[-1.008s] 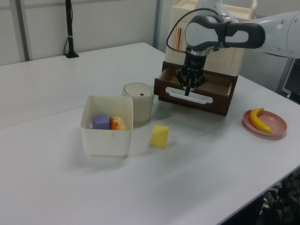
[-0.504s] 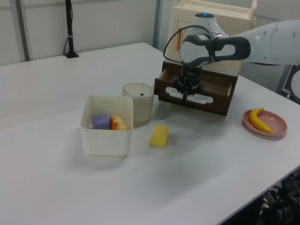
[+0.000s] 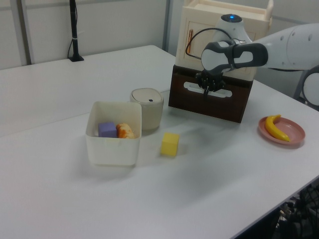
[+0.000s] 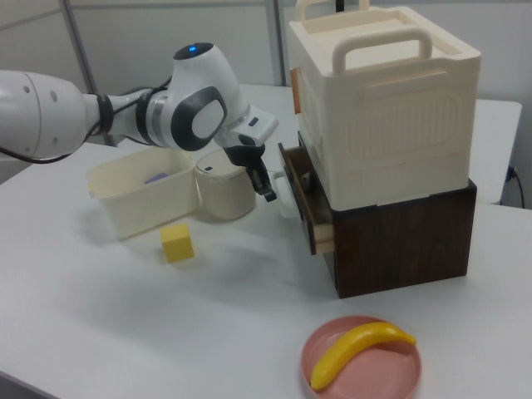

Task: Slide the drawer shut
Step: 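Push the drawer front with the gripper into the dark wooden base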

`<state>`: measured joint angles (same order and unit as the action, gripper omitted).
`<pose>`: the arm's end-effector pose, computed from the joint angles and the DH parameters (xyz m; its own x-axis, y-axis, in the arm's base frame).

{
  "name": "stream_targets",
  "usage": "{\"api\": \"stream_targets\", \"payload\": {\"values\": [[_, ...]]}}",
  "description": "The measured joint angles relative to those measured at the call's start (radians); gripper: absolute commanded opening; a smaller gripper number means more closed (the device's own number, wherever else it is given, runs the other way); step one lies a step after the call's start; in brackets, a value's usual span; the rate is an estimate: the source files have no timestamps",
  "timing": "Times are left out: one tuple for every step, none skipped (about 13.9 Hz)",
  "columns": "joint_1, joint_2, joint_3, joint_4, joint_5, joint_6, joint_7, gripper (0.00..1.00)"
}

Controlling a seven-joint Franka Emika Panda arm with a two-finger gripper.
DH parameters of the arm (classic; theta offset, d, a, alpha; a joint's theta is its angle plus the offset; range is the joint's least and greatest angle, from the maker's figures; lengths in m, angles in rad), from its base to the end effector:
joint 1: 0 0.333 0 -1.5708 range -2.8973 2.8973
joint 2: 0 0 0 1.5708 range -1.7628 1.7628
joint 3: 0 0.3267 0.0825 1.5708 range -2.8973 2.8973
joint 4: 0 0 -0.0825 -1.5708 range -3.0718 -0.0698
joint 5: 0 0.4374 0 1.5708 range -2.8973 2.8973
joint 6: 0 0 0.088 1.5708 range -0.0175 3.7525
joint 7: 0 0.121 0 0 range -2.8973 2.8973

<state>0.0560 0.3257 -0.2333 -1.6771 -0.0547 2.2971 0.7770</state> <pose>0.7239 -0.1158 0.4236 0.5789 -0.7598 0.2959 -0.7673 -0.6304 -0.1177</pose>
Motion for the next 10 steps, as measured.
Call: {"api": "stream_targets", "payload": {"values": [[0.000, 0.007, -0.006, 0.001, -0.003, 0.016, 0.000, 0.06], [0.000, 0.015, -0.016, 0.002, -0.004, 0.035, 0.000, 0.06], [0.000, 0.023, -0.024, 0.006, -0.004, 0.043, 0.000, 0.06], [-0.001, 0.034, -0.029, 0.014, -0.005, 0.048, 0.000, 0.07], [-0.002, 0.042, -0.032, 0.020, -0.005, 0.055, 0.000, 0.07], [-0.004, 0.049, -0.033, 0.025, -0.005, 0.065, 0.000, 0.07], [-0.006, 0.055, -0.034, 0.029, -0.007, 0.074, 0.000, 0.07], [-0.008, 0.058, -0.033, 0.033, -0.007, 0.076, 0.000, 0.10], [-0.009, 0.058, -0.034, 0.036, -0.007, 0.076, 0.000, 0.12], [-0.010, 0.058, -0.034, 0.041, -0.008, 0.076, 0.000, 0.14]]}}
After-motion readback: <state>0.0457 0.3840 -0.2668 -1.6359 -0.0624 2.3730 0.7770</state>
